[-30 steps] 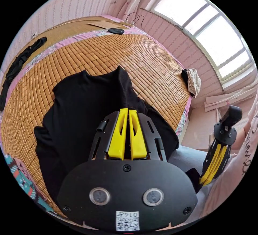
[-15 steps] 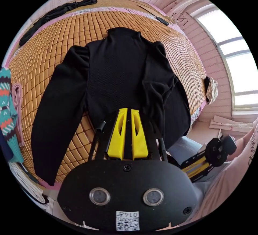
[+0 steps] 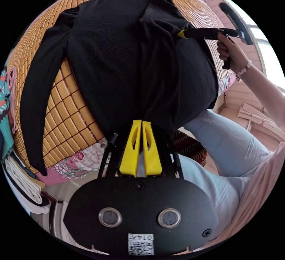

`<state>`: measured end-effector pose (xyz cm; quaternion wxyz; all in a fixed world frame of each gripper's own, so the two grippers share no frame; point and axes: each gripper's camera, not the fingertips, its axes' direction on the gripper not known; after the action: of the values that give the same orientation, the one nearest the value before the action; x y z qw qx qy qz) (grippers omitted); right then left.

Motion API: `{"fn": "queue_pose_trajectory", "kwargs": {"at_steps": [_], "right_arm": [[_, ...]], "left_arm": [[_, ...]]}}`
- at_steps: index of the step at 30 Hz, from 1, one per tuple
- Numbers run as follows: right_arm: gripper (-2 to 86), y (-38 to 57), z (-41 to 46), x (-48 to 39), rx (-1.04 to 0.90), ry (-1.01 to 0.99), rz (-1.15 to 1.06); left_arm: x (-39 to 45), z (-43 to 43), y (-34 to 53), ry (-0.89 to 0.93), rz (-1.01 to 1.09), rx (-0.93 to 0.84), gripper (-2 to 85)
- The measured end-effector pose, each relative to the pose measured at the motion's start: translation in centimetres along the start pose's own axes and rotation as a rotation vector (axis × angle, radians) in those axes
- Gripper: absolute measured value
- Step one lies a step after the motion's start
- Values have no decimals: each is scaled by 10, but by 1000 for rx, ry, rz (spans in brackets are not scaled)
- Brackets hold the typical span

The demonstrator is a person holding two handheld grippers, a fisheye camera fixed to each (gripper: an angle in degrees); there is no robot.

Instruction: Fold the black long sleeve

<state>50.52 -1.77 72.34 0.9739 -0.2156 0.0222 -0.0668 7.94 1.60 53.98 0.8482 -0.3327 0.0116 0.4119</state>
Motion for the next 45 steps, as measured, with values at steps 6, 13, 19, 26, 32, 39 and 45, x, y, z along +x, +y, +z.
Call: {"fn": "queue_pose_trajectory", "kwargs": {"at_steps": [6,13,19,26,32,39,45], "right_arm": [[-6,-3,-19,-2,26,-67,17],[38,7,-48,-29,49,-82,62],[52,-8,-66,-64,49,-72,-26],[34,-73,-42,-122,-57,64,-220],[1,-73,-71,-128,40,15,-174],[4,-80,-78,-138,84,-3,-130],[64,-65,-95,-138,124,17,-73]], "left_arm": [[-38,-12,13,-50,-67,13,-9],[-62,-20,31,-49,-149,68,-4],[-78,-16,47,56,-208,71,53],[-75,12,55,47,-191,15,49],[-80,3,67,77,-162,39,3],[-98,-11,80,61,-228,105,28],[-118,2,87,113,-296,75,41]]}}
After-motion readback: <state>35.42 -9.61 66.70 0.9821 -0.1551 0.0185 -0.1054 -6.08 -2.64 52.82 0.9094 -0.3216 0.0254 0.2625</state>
